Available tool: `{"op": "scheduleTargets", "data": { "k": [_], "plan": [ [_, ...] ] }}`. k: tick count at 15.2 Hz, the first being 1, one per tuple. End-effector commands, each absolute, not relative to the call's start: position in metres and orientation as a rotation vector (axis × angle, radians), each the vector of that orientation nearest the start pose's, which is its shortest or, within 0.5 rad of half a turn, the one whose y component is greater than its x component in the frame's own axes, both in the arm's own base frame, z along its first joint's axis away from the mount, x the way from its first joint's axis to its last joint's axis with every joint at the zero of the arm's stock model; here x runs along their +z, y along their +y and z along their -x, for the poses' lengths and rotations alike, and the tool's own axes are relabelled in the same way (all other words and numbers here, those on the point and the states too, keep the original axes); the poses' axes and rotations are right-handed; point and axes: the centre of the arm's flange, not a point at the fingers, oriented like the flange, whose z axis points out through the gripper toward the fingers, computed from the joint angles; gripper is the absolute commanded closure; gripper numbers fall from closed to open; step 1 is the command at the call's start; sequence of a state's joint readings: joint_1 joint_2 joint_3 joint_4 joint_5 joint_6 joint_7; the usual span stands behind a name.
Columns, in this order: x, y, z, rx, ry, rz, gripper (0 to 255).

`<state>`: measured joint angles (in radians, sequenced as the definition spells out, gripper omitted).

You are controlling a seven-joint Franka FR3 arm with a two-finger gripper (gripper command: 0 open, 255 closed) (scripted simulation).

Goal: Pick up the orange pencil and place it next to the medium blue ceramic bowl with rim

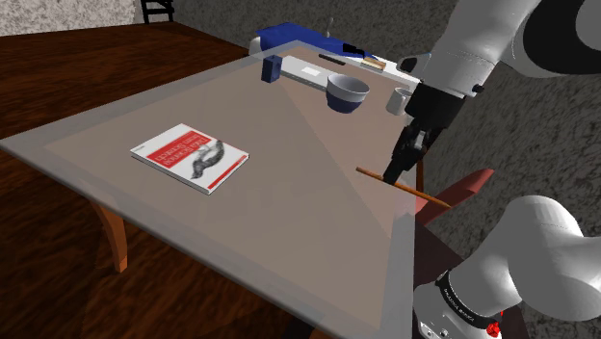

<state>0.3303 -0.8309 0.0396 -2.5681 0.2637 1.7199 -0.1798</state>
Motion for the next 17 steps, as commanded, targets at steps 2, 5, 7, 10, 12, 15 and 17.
{"op": "scheduleTargets", "data": {
  "k": [2,5,7,10,12,15,17],
  "plan": [
    [0.526,0.123,-0.28,0.055,-0.713,2.824,255],
    [0.526,0.092,-0.304,0.055,-0.713,2.824,255],
    [0.526,0.07,-0.32,0.055,-0.713,2.824,255],
    [0.526,0.039,-0.344,0.055,-0.713,2.824,255],
    [0.526,0.018,-0.36,0.055,-0.713,2.824,255],
    [0.526,-0.014,-0.384,0.055,-0.713,2.824,255],
    [0.526,-0.035,-0.4,0.055,-0.713,2.824,255]
  ]
}}
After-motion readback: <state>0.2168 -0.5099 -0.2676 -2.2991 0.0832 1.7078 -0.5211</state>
